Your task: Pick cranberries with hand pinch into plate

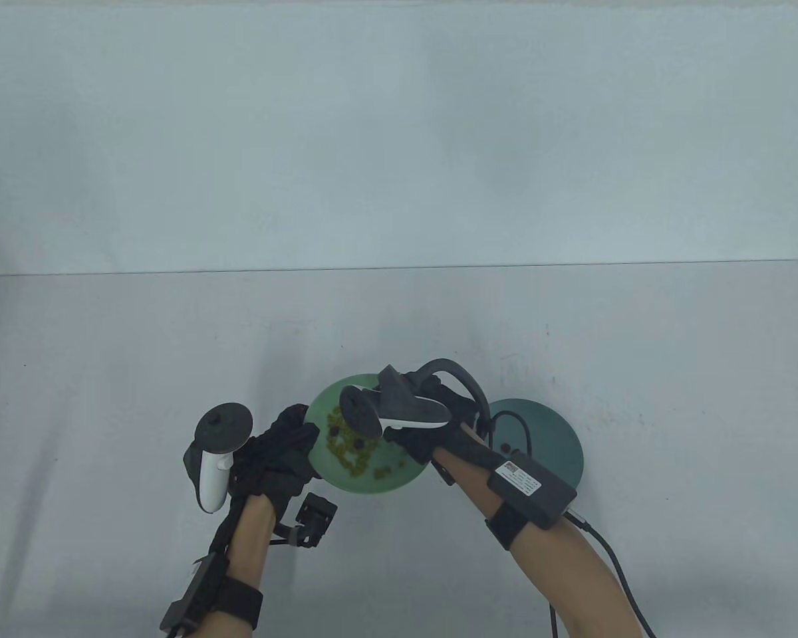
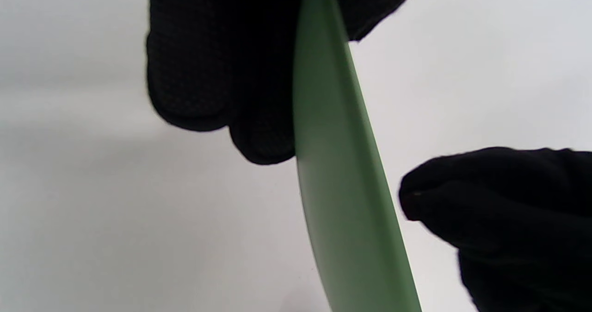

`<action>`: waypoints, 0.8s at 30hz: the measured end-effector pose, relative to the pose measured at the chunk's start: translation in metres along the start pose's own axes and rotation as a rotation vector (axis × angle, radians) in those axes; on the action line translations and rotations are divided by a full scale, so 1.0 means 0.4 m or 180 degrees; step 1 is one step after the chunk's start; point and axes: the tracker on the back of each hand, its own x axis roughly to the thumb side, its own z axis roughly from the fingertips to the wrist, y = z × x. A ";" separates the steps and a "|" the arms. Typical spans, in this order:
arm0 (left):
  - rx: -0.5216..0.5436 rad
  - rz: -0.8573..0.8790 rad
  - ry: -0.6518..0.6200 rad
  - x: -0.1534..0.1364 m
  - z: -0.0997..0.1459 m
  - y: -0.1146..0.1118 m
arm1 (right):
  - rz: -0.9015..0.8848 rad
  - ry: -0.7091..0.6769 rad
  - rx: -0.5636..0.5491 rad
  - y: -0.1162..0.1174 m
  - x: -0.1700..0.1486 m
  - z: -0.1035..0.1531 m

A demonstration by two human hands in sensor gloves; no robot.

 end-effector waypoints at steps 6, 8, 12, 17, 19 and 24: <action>0.0004 -0.0019 -0.0001 -0.002 0.000 0.001 | 0.0008 0.0154 -0.0103 -0.041 -0.050 0.035; 0.0020 -0.0040 0.0017 -0.005 0.000 0.003 | -0.0014 0.0241 -0.0133 -0.049 -0.079 0.056; 0.0037 -0.0060 0.0041 -0.009 -0.001 0.006 | -0.0019 0.0432 -0.0099 -0.037 -0.137 0.095; 0.0061 -0.0054 0.0019 -0.008 0.000 0.009 | -0.0045 0.0702 0.0065 0.024 -0.200 0.136; 0.0067 -0.0043 0.0007 -0.006 0.002 0.010 | -0.0059 0.0800 0.0141 0.054 -0.220 0.150; 0.0065 -0.0027 -0.0022 -0.004 0.003 0.011 | -0.0122 0.0989 0.0349 0.132 -0.261 0.179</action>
